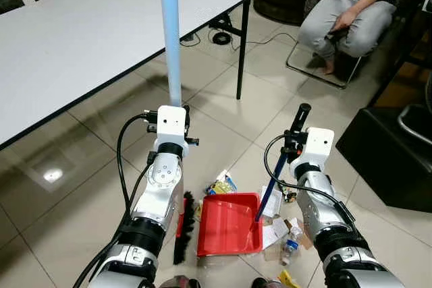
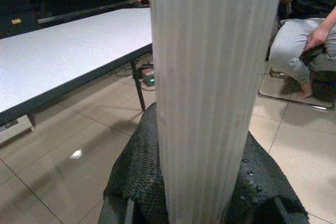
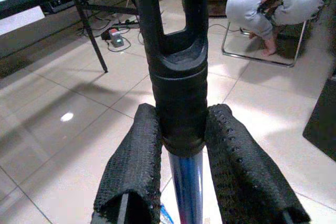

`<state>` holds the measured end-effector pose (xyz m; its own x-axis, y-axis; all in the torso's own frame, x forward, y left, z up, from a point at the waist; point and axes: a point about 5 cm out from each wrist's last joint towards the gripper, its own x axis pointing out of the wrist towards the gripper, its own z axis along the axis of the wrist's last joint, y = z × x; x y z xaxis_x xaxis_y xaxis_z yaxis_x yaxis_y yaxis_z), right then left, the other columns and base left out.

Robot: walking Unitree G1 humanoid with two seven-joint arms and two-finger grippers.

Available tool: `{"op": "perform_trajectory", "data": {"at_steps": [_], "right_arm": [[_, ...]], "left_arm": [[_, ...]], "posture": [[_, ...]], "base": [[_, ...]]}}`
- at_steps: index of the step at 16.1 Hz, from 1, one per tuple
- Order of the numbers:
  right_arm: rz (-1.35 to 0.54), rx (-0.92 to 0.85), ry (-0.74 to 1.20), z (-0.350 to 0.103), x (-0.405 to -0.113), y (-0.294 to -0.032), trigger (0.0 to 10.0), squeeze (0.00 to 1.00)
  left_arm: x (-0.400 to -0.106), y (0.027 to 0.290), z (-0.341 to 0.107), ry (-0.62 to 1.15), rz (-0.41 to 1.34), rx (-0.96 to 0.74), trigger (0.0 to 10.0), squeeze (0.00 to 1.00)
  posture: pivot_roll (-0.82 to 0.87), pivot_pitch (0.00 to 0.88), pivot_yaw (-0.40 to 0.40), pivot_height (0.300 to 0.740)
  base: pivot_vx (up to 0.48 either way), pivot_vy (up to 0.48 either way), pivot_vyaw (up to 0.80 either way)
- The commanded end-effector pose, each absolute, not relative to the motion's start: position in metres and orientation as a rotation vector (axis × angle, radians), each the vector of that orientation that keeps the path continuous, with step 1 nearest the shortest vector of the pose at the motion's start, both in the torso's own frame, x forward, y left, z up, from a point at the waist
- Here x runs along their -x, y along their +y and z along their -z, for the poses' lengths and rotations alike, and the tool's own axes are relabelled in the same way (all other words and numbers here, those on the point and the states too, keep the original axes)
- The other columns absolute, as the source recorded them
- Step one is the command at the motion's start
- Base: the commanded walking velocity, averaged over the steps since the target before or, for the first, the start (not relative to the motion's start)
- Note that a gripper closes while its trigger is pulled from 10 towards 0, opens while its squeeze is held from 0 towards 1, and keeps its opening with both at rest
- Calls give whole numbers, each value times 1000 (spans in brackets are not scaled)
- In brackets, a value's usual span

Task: Sweep floor

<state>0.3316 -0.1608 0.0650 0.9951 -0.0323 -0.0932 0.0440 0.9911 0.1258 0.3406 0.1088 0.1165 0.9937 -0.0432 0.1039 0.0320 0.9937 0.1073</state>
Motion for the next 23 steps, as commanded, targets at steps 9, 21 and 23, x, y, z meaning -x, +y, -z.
{"op": "perform_trajectory", "data": {"at_steps": [9,21,23], "right_arm": [[30,-134,56,-73,-334,-160,10000,0],[29,-135,57,-74,-335,-161,10000,0],[29,-136,56,-74,-335,-162,10000,0]], "left_arm": [[-342,107,-129,-158,49,-106,10000,0],[-343,107,-129,-153,49,-103,10000,0],[-343,107,-129,-153,48,-103,10000,0]], "posture": [[9,72,44,740],[6,81,39,740],[6,83,39,740]], "base": [[-80,0,0],[-90,0,0],[-274,0,0]]}}
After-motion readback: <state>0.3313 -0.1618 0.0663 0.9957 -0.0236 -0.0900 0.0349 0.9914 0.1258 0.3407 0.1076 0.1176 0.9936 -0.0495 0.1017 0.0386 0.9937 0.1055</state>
